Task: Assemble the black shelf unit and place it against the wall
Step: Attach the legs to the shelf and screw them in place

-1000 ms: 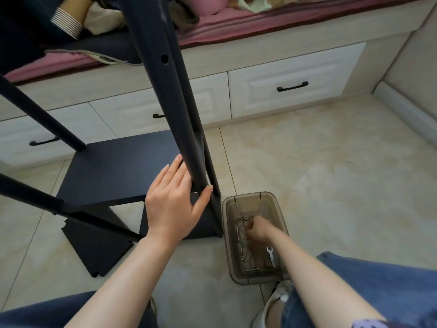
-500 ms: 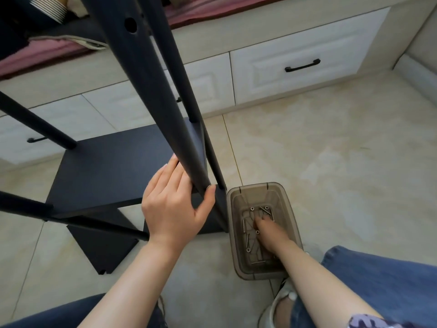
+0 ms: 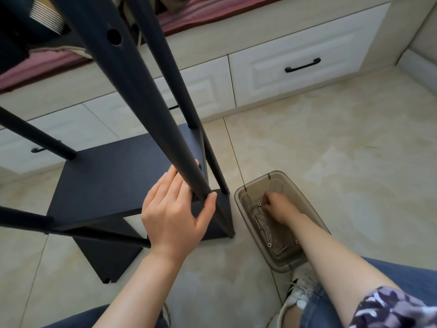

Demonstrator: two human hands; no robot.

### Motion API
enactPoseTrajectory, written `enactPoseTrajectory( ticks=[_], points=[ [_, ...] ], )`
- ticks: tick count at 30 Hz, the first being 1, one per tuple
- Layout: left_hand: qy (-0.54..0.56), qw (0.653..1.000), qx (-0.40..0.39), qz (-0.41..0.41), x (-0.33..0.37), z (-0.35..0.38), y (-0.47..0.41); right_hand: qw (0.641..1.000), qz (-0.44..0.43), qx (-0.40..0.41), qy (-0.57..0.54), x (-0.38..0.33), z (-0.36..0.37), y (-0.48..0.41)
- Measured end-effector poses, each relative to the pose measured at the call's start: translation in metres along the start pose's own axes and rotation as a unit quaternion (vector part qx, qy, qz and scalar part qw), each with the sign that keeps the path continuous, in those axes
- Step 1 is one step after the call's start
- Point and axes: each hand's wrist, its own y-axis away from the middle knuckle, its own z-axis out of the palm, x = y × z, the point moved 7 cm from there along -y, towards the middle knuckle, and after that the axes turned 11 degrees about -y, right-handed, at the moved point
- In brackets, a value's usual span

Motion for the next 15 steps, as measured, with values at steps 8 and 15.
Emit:
enactPoseTrajectory(
  ticks=[8, 15],
  points=[
    [0.018, 0.999, -0.041, -0.012, -0.001, -0.001, -0.002, 0.936, 0.011, 0.132, -0.326, -0.034, -0.022, 0.015],
    [0.018, 0.992, -0.126, -0.012, 0.000, -0.004, -0.008, 0.824, -0.055, 0.214, -0.522, -0.113, -0.049, 0.065]
  ],
)
